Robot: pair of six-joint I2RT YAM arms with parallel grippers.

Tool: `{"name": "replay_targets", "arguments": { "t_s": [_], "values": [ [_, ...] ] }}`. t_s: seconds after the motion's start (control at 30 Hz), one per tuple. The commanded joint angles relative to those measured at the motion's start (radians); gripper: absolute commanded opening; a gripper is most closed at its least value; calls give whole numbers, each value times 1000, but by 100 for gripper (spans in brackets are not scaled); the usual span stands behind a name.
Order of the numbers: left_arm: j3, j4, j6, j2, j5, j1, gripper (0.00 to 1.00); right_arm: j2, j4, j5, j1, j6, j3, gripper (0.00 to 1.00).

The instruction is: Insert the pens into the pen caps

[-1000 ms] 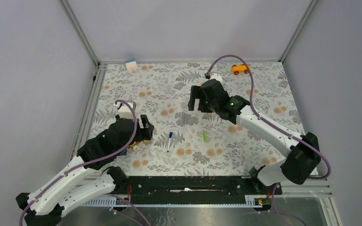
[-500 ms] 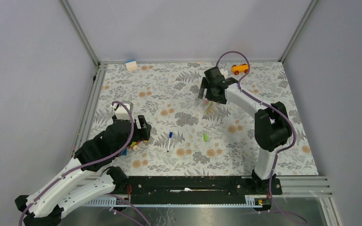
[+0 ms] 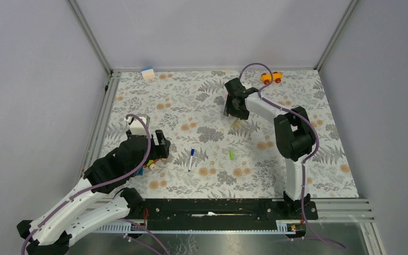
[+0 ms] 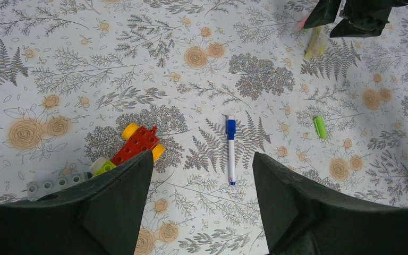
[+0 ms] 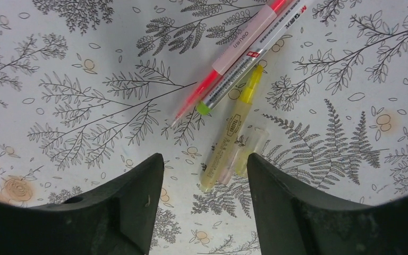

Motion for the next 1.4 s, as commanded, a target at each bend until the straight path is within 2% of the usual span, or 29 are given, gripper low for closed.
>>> {"name": "replay_targets", "arguments": {
  "t_s": [0.0, 0.1, 0.3, 0.57, 0.7, 0.83, 1.1, 1.27, 1.37],
  "values": [
    [15, 29, 19, -3, -26, 3, 75, 33, -19, 16, 3, 25, 47, 64],
    [15, 31, 18, -2, -23, 4, 75, 48, -12, 24, 3, 30, 48, 59],
    [13, 32, 18, -1, -21, 4, 75, 81, -7, 26, 0, 25, 66, 58],
    [13, 32, 18, -4, -22, 4, 76, 86, -8, 40, -6, 19, 69, 52],
    [13, 34, 19, -4, -20, 4, 76, 98, -7, 38, -8, 9, 77, 46],
    [13, 34, 19, -3, -21, 4, 76, 111, -7, 43, -8, 5, 78, 44],
    [13, 34, 19, -3, -22, 3, 76, 115, -9, 59, -8, -5, 60, 33],
    [13, 34, 19, -2, -23, 3, 76, 124, -17, 52, -9, -12, 58, 23],
    [13, 34, 19, -3, -24, 4, 76, 121, -15, 51, -8, -19, 45, 21]
  ]
}}
